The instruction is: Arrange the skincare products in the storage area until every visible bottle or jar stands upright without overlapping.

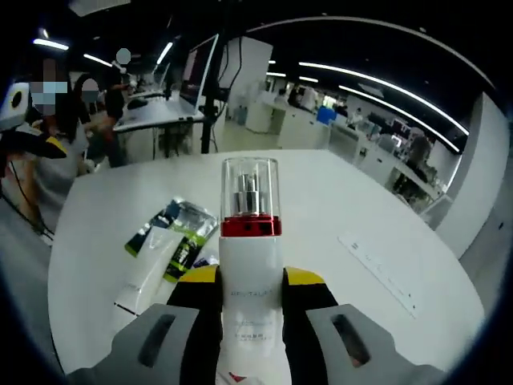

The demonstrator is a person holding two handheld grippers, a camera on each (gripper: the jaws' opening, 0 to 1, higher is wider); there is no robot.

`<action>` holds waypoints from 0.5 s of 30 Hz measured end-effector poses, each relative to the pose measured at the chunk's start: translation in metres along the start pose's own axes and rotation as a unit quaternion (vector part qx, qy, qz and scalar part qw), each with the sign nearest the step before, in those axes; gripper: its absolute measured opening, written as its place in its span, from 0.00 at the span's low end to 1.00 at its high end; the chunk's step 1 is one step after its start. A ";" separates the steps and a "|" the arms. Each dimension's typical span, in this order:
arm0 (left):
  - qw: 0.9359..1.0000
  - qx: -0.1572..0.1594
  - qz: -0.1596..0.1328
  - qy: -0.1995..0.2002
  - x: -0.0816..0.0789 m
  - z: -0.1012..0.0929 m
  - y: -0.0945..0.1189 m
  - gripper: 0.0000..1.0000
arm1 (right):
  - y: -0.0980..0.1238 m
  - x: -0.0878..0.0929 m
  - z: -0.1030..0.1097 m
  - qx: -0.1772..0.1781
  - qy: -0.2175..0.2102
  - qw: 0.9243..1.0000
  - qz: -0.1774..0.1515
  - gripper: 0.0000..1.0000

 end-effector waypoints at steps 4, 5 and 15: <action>1.000 0.007 -0.004 0.001 -0.006 -0.005 -0.001 0.80 | 0.015 -0.005 0.011 0.002 0.001 1.000 -0.016 0.27; 1.000 0.011 -0.005 0.002 -0.008 -0.006 -0.001 0.80 | 0.018 -0.006 0.016 0.001 -0.001 1.000 -0.022 0.27; 0.999 0.041 -0.017 0.018 -0.022 -0.020 -0.005 0.79 | 0.052 -0.014 0.046 -0.002 -0.010 0.998 -0.058 0.27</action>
Point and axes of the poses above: the point that each gripper's makers call its tool centre point, and the gripper's own axes: y roughly backward along the fingers, z roughly to its left, x roughly out of its underside, the point moved 7 cm from there along y, roughly backward along the fingers, and after that the axes turned 10 degrees about z, right-handed, at the moved point
